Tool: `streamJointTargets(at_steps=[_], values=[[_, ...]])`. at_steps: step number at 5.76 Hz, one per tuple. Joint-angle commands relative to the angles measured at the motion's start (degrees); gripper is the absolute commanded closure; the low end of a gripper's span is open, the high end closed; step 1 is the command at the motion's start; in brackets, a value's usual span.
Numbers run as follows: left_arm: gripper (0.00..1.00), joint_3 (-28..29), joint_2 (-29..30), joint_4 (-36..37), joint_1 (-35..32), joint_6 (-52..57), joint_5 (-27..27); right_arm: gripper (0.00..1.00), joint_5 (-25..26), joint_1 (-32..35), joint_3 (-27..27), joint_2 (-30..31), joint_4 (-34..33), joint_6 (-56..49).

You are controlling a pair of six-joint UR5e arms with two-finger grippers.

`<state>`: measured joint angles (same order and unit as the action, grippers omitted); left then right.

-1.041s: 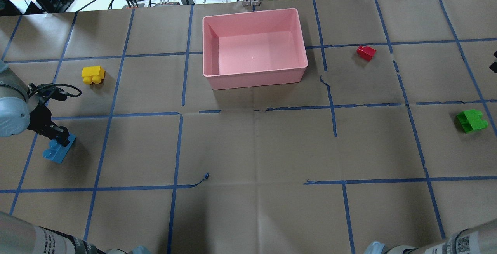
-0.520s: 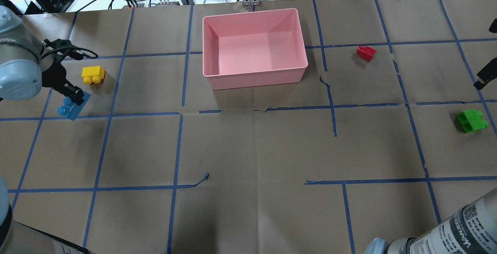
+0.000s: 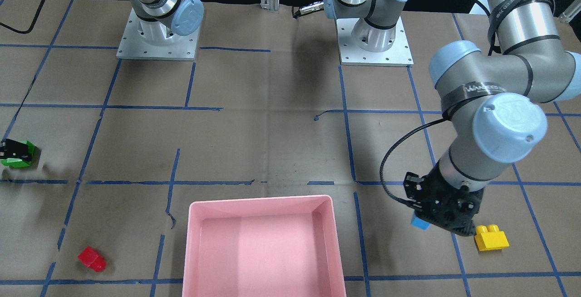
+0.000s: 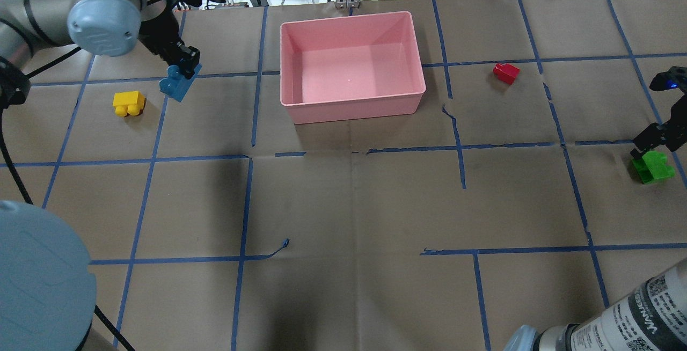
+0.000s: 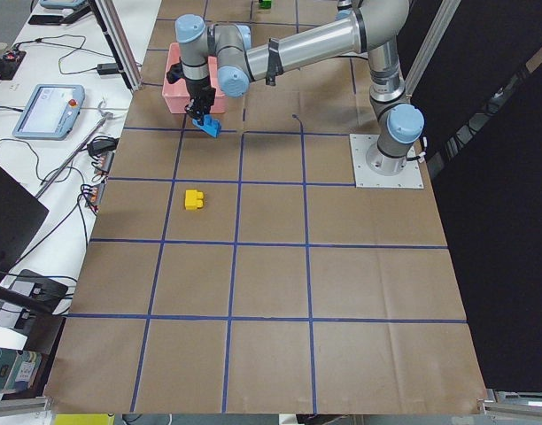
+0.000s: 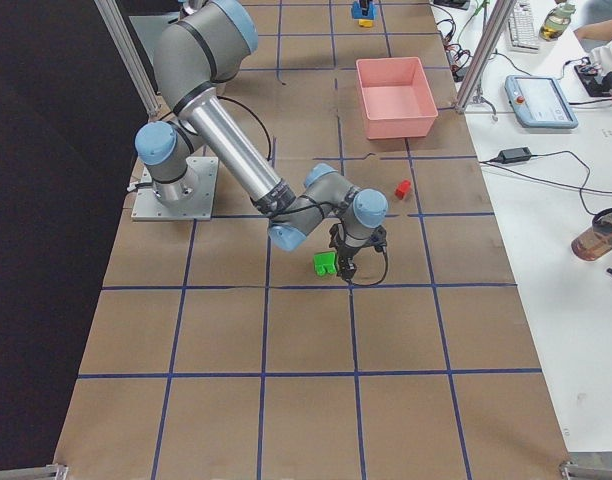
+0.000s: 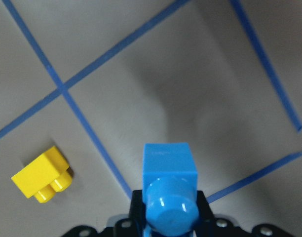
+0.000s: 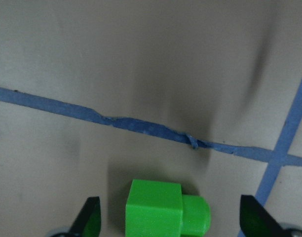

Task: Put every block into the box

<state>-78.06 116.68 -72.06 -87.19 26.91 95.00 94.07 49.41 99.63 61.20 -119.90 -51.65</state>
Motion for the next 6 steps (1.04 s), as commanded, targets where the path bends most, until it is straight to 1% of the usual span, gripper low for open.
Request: streamJointTargets(at_steps=[1, 2, 3, 4, 5, 6], values=[[1.0, 11.6, 8.1, -1.5, -8.5, -19.2, -3.0, 0.0, 0.1, -0.5, 2.0, 0.0, -1.7, 0.1], [1.0, 15.1, 10.6, -1.4, -11.7, -25.5, -4.6, 0.01, 0.1, -0.5, 2.1, 0.1, -1.6, 0.1], [1.0, 15.0, 11.3, -0.7, -13.5, -30.2, -6.8, 0.01, 0.6, -0.6, 2.1, 0.2, -1.5, 0.1], [0.63, 15.1, 12.1, 0.8, -14.0, -31.3, -6.8, 0.01, 2.2, -0.6, 2.1, 0.3, -1.0, 0.1], [0.01, 15.1, 12.0, 1.6, -14.1, -30.5, -6.6, 0.09, 2.3, -0.7, 2.1, 0.6, -0.8, 0.1], [0.0, 14.7, 10.9, 1.0, -13.6, -30.4, -6.6, 0.28, 2.4, -0.9, 2.1, 0.7, -0.6, 0.1]])
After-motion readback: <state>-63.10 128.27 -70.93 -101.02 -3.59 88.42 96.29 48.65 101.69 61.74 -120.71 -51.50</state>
